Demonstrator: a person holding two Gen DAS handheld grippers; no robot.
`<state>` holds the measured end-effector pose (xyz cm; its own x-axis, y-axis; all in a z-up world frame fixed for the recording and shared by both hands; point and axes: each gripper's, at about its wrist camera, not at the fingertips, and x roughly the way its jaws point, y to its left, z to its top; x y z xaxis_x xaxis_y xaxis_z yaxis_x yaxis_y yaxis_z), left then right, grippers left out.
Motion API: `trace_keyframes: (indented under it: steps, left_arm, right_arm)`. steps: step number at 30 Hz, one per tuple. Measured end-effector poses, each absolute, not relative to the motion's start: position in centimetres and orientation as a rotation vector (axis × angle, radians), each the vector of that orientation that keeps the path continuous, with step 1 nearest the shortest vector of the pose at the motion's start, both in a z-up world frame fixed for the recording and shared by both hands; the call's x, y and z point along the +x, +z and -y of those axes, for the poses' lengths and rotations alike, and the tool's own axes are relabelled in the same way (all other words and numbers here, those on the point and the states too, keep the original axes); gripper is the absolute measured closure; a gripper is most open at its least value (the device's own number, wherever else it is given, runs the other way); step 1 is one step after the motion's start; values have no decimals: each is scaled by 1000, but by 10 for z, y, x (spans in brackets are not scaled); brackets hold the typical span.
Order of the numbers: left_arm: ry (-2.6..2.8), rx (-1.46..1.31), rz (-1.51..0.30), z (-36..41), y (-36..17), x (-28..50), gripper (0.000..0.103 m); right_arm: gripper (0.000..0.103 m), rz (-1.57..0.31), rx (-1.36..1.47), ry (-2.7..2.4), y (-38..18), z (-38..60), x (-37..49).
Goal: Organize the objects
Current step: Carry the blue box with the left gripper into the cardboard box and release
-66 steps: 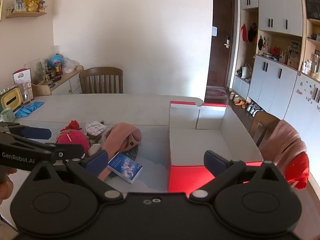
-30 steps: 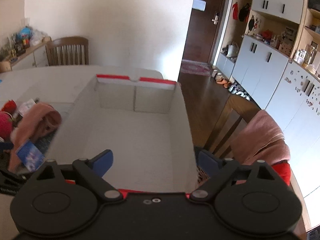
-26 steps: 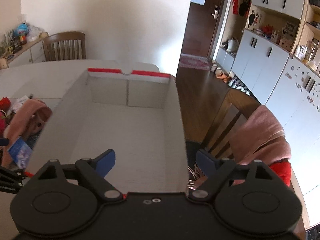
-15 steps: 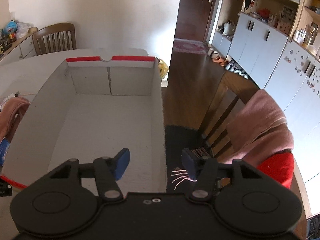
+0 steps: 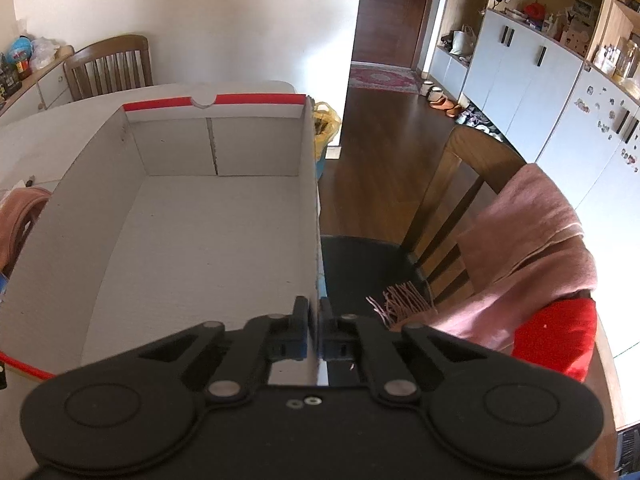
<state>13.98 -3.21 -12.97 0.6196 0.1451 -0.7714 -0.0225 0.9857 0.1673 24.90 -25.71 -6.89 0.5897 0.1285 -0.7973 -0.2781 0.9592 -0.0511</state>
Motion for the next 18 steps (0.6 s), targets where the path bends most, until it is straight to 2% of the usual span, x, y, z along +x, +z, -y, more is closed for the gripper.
trace_keyframes:
  steps: [10,18]
  left_arm:
    - [48,101,-818,51,-64,133,27]
    - [-52,115,-744,80,-17,160,27]
  right_arm:
    - [101,-913,-175,273,-69,260,251]
    - [101,-914,-162,294,-68,262,252]
